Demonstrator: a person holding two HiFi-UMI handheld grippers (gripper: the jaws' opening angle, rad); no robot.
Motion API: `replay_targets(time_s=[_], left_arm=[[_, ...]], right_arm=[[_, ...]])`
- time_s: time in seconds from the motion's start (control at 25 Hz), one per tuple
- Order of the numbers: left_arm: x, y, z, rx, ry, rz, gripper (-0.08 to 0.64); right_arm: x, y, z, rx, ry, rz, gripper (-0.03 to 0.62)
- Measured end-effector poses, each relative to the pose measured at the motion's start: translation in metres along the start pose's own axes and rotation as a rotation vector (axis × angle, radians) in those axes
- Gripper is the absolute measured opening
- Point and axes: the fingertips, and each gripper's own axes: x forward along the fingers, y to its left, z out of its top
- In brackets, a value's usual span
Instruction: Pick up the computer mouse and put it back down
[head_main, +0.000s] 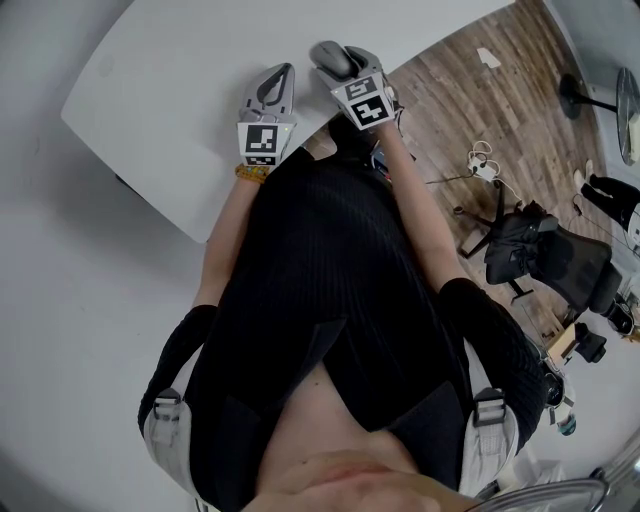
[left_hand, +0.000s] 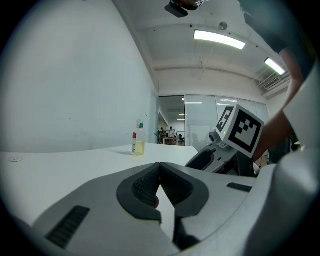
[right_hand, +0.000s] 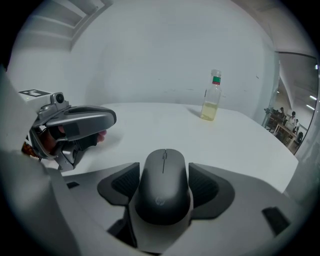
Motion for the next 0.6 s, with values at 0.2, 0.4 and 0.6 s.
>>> replay_targets(time_s=[0.2,0.4,0.6], left_arm=[[0.0005,0.0005,0.0005,-0.002,-0.002,0.000,0.012],[0.0002,0.0000,0.0004,-0.004,-0.001,0.001,0.012],[0.0002,-0.0001,0.0005,0.002,0.000,0.000,0.013]], right_arm=[[0.0048,0.0005,-0.0013,0.003,0.017,0.011,0.278],[0.0057,0.0006,-0.0028,0.024,0.023,0.031,0.278],[0.0060,0.0003,-0.0036,0.045,0.018,0.044,0.278]])
